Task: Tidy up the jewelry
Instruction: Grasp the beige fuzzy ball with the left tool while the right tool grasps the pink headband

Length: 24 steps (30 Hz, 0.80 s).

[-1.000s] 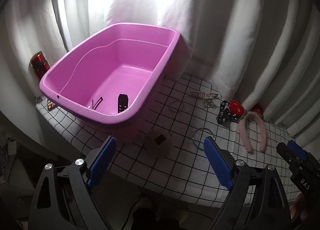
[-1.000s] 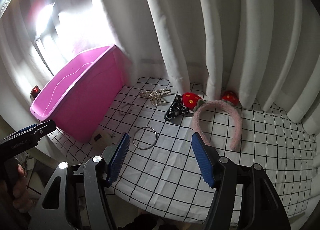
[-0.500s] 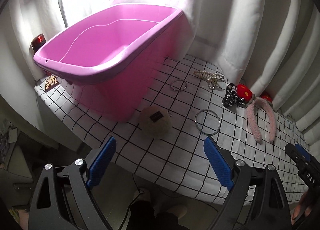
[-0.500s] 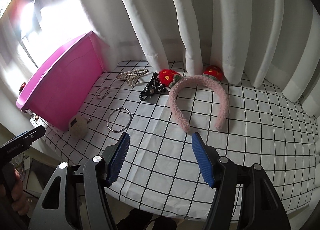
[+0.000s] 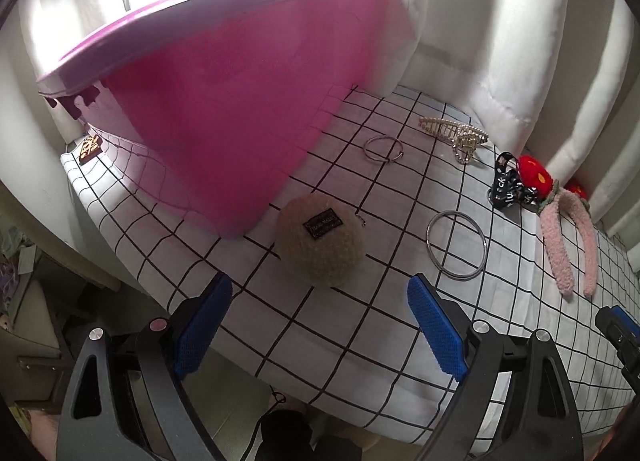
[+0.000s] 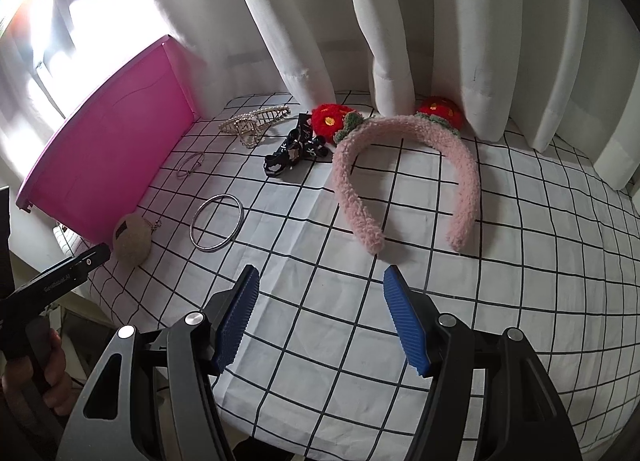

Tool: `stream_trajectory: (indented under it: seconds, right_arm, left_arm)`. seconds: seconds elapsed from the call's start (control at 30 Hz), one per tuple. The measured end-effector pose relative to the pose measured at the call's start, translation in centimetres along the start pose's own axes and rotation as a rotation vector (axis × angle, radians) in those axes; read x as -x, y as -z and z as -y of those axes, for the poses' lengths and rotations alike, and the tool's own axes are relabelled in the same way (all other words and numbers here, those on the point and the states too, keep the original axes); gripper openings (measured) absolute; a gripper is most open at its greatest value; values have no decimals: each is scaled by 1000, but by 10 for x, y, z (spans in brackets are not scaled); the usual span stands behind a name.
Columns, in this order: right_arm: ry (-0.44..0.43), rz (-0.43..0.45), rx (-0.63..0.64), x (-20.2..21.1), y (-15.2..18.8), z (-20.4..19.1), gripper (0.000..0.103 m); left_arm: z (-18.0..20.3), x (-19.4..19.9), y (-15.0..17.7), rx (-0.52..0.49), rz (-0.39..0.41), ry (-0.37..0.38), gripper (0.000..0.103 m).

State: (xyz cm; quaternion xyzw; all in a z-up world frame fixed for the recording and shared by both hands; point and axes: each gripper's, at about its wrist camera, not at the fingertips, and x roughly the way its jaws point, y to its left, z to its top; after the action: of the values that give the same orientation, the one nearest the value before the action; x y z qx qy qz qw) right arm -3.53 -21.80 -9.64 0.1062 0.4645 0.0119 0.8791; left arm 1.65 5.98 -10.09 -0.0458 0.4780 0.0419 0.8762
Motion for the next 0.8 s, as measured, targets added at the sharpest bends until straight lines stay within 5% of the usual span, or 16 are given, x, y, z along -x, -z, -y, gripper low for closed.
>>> stream_trajectory:
  seconds: [0.8]
  right_arm:
    - [39,-3,18,-73,-34,21,62]
  left_arm:
    - [10,-66,4,37,-32,-47,88]
